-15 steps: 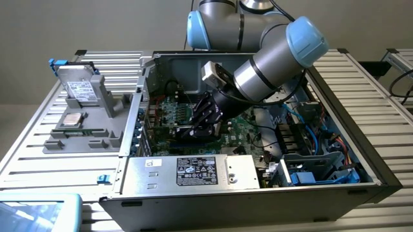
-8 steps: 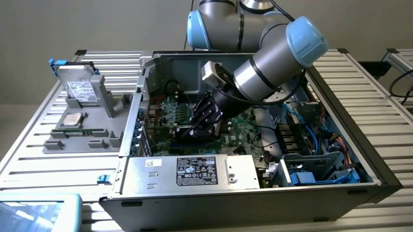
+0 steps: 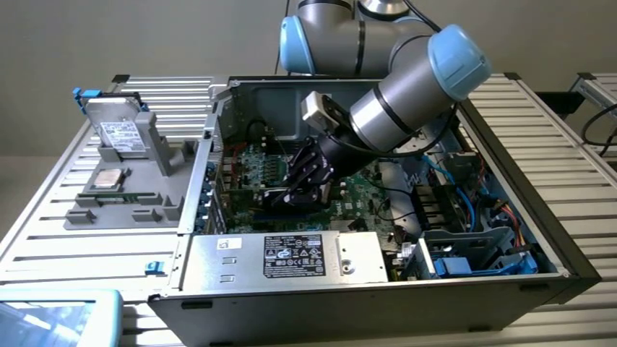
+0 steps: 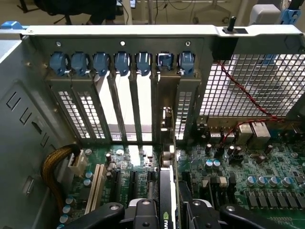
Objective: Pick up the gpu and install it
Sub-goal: 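Insert the gpu into the slot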
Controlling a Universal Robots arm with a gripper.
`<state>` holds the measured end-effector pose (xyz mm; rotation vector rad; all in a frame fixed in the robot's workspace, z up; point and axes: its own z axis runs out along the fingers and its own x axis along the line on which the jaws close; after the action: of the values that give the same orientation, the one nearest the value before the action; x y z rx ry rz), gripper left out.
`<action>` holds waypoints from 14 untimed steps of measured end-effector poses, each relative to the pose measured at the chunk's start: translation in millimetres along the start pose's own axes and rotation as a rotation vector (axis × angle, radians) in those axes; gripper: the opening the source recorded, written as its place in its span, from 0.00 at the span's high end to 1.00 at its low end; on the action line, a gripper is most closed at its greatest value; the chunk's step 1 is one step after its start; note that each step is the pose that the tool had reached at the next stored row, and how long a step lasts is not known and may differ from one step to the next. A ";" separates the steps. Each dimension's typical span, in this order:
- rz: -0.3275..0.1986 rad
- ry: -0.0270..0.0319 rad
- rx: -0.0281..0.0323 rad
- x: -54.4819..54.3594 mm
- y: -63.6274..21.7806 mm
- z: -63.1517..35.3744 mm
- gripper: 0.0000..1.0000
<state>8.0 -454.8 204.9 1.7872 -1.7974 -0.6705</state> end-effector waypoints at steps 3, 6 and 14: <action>-0.002 0.0014 0.0001 0.0 0.7 0.7 0.72; -0.005 0.0024 0.0001 0.4 0.8 0.7 0.72; -0.010 0.0033 0.0002 0.9 0.9 0.7 0.72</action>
<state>6.9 -455.7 204.9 1.7973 -1.7878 -0.6708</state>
